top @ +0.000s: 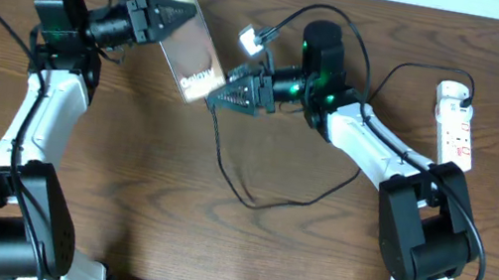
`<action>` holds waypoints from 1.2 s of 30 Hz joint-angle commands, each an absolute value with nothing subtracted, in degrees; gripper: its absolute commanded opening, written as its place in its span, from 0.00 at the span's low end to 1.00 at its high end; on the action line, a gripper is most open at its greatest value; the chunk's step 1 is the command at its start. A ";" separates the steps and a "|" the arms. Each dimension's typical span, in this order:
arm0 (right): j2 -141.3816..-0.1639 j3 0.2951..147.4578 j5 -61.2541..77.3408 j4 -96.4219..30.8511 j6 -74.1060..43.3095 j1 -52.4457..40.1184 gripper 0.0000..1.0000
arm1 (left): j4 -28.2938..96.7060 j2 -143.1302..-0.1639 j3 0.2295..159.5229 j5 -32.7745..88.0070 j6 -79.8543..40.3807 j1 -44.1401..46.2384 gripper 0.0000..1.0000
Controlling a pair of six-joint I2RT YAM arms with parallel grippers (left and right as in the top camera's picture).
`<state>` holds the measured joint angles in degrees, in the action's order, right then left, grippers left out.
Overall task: Plug charger to phone and switch on socket
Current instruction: 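Open the right gripper and pull it back from the phone, then lower the phone flat onto the table with the left gripper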
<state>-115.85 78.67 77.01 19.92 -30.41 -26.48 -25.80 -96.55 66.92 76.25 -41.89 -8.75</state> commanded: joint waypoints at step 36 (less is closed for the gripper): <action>-114.67 80.55 50.92 -12.16 -22.96 -15.25 0.99 | 21.50 -95.79 58.54 50.17 -23.64 -24.93 0.07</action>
<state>-115.70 80.14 56.66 -11.27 -26.57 -15.77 17.82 -96.55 57.82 62.39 -28.25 -24.75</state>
